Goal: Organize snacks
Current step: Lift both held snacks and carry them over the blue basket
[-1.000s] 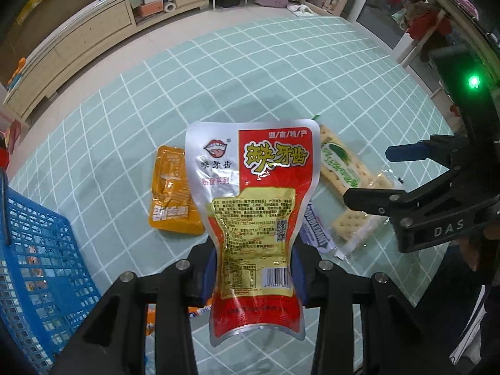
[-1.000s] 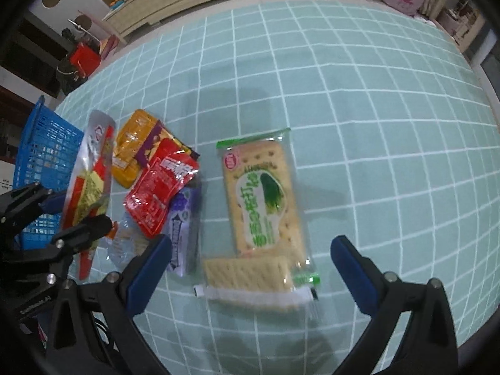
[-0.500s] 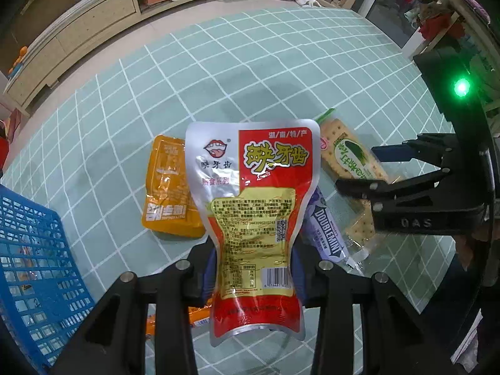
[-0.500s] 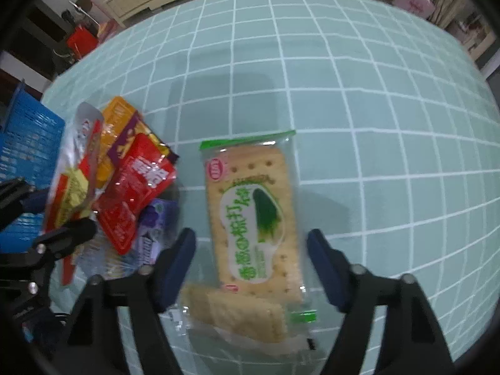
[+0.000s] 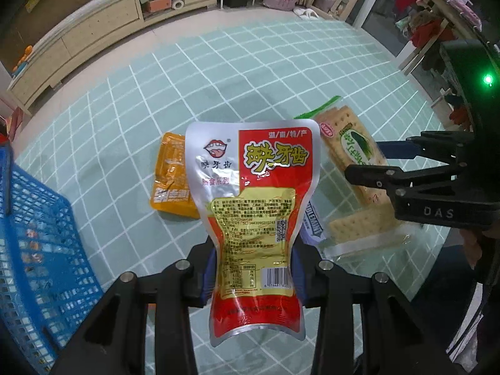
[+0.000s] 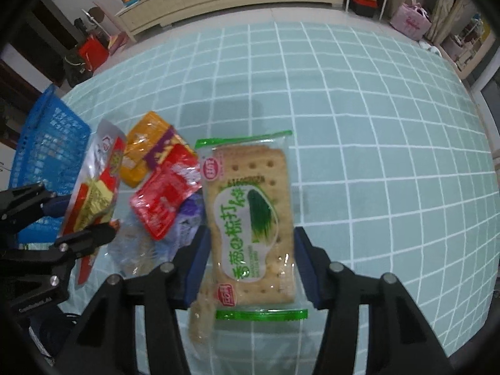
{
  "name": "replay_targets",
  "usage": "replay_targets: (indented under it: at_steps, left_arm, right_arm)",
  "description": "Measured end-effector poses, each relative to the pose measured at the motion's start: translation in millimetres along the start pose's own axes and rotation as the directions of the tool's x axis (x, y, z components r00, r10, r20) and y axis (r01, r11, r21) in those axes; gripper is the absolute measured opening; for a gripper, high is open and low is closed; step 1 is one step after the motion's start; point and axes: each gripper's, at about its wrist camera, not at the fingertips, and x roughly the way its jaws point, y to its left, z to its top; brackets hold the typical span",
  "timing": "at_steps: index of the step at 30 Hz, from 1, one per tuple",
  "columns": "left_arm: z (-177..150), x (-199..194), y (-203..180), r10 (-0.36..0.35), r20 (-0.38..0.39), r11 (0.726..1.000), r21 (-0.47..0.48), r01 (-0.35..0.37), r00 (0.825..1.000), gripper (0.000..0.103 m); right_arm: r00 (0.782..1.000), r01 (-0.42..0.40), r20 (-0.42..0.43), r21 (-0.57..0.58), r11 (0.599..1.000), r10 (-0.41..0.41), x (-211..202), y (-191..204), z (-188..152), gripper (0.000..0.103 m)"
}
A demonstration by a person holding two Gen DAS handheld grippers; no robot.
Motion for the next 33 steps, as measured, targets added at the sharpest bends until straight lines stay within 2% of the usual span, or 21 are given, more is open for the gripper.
replay_targets:
  at_steps: [7,19,33]
  left_arm:
    - [-15.8,-39.8,-3.6,0.004,0.054,1.000,0.001,-0.004,0.999,0.037]
    - [-50.9,-112.1,12.0,0.030,0.148,0.999,-0.023,-0.027,0.989,0.038]
    - [-90.9,-168.3,76.0,0.115,0.180,0.986,-0.139,-0.090,0.977,0.038]
  right_arm:
    - [0.999,-0.024,0.042,0.001,1.000,0.024,-32.1,5.3,-3.9,0.058]
    - [0.990,-0.028,0.136,-0.063,0.998,0.037,-90.4,56.0,-18.3,0.058]
    - [0.979,-0.111,0.155,-0.153,0.982,0.135,-106.9,132.1,-12.3,0.058]
